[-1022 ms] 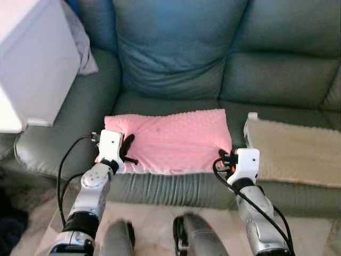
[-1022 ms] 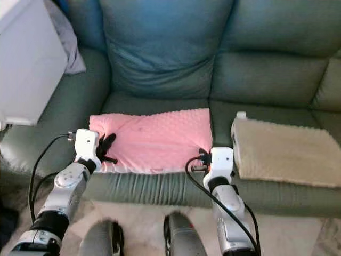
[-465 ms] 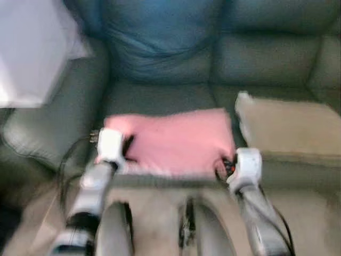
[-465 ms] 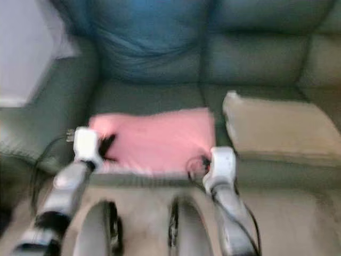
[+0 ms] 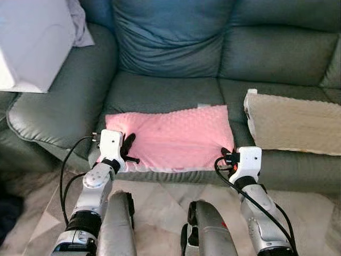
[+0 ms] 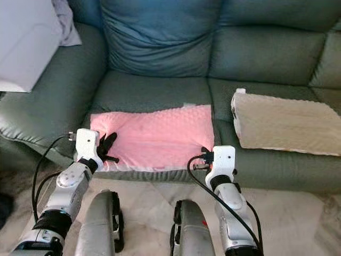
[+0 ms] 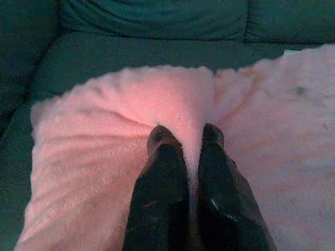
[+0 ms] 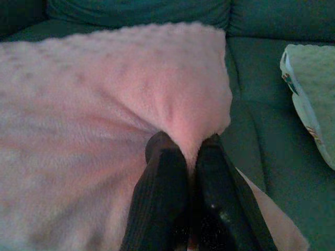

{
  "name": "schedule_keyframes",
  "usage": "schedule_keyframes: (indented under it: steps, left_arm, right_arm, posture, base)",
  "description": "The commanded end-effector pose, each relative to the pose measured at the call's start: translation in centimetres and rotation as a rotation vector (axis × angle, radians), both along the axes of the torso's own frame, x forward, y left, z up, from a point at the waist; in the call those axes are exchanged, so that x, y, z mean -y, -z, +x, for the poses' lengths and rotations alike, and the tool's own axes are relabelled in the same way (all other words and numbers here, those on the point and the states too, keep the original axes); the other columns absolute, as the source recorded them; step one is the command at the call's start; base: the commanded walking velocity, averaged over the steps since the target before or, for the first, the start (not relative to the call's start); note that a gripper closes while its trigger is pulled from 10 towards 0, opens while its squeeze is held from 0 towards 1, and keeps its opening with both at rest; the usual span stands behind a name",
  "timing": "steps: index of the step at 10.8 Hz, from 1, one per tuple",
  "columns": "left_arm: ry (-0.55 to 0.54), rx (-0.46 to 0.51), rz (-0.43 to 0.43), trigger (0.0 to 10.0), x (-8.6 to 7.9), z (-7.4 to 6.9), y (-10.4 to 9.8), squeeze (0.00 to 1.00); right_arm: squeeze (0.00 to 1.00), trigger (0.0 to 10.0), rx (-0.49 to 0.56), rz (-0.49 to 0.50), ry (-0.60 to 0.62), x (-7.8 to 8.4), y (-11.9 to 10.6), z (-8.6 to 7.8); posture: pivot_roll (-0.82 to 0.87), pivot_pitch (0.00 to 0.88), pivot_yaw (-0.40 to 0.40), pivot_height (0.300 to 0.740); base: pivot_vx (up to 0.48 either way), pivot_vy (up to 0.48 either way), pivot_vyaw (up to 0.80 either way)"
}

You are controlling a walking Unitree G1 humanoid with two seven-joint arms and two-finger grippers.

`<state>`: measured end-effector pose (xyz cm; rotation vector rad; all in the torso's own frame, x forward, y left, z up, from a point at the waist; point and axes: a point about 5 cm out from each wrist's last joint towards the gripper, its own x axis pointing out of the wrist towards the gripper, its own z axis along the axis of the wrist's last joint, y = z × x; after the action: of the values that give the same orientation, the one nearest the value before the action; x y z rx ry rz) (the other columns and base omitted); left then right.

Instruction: Move the pillow to the sofa

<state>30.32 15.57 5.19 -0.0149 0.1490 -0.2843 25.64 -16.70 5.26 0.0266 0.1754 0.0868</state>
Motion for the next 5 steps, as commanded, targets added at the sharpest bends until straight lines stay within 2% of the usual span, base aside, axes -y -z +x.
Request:
schedule_keyframes:
  steps: [1,5]
  left_arm:
    - [-0.008,0.019,-0.002,10.0,-0.25,0.11,-0.32,0.00]
    - [-0.008,0.014,0.005,10.0,-0.40,0.08,-0.18,0.00]
  right_arm:
    - [0.00,10.0,0.000,-0.008,0.021,0.51,0.06,0.03]
    - [0.00,10.0,-0.009,-0.015,0.017,0.46,0.22,0.01]
  posture:
    - [-0.10,0.171,-0.035,0.645]
    - [-0.10,0.171,-0.037,0.645]
  base:
    - [0.251,0.000,0.00]
    - [0.263,0.000,0.00]
